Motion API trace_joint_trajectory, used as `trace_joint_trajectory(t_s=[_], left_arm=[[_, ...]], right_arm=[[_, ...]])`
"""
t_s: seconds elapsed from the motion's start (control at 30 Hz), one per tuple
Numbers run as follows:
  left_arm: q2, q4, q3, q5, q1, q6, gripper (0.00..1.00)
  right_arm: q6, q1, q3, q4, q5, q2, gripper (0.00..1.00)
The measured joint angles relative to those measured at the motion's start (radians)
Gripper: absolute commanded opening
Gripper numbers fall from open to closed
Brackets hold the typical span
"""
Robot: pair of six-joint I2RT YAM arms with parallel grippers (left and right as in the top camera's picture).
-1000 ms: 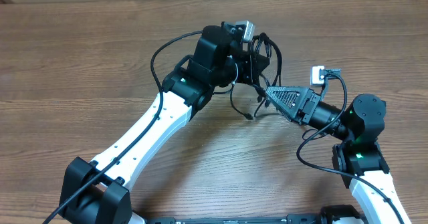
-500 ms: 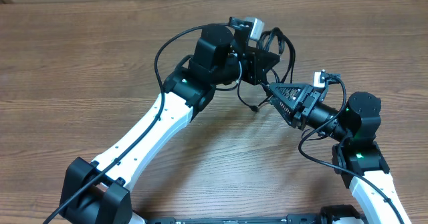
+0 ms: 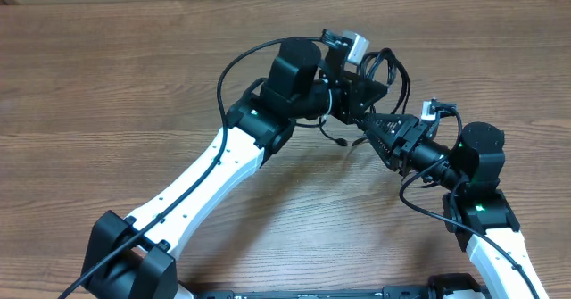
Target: Untangle cables
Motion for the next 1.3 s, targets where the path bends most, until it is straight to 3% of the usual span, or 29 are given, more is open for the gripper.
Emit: trace_joint_trajectory(t_s=[0.2,0.3,0.77,1.3], left_arm=[[0.0,0.0,0.0,-0.015,-0.023,0.012,0.04],[0.0,0.0,0.0,-0.014,-0.032,0.011,0.04],[0.0,0.066,0.0,-0.035,-0.039,0.014,0.04],[0.0,0.121,-0.002,-0.027,-0.07,0.11,0.04]], right_arm=[[0.001,-0.001,0.0,0.0,0.011,0.0,0.26],[0.001,-0.001,0.0,0.0,0.019,0.0,0.25],[0.019,-0.001,0.0,-0.007,0.019,0.0,0.26],[0.035,-0.001,0.0,-0.012,0.018,0.0,0.27]])
